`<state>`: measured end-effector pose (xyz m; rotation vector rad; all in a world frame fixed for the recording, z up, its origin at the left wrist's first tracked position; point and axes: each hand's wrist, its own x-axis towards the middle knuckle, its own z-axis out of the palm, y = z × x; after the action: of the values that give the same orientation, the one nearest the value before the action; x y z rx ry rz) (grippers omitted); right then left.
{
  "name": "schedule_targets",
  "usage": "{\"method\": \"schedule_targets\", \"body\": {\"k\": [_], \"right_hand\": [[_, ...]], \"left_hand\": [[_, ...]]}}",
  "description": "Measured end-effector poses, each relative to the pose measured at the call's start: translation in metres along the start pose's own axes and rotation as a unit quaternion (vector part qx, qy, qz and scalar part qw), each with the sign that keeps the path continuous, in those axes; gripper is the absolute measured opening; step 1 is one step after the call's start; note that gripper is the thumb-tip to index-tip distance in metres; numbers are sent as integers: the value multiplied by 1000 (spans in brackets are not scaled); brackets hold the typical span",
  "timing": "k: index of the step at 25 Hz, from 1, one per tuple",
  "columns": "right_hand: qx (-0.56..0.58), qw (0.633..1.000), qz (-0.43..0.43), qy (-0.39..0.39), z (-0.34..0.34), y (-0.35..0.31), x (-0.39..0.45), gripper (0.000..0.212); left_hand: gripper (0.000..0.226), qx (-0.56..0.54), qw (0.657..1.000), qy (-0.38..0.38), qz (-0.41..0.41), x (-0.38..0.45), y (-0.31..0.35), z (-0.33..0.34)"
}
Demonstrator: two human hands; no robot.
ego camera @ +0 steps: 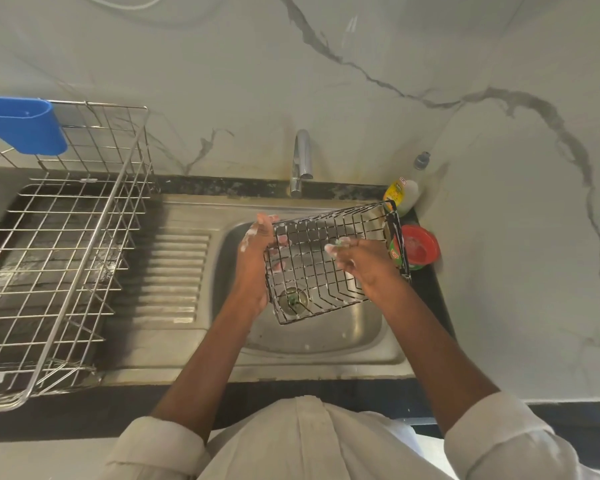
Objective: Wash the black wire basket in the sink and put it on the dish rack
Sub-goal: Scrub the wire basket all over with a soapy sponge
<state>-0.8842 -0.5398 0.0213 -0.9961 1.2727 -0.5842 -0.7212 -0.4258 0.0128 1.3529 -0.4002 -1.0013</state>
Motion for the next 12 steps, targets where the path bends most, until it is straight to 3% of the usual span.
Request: {"method": "schedule_targets", "body": {"k": [8,12], "right_hand": [[-109,986,-124,27,0,12,6,18],[-11,998,-65,-1,-2,8,2,26]], "left_hand": [[104,-18,1000,3,-10,2,-3,-1],[110,-19,1000,-1,-16,2,-5,-2]]}}
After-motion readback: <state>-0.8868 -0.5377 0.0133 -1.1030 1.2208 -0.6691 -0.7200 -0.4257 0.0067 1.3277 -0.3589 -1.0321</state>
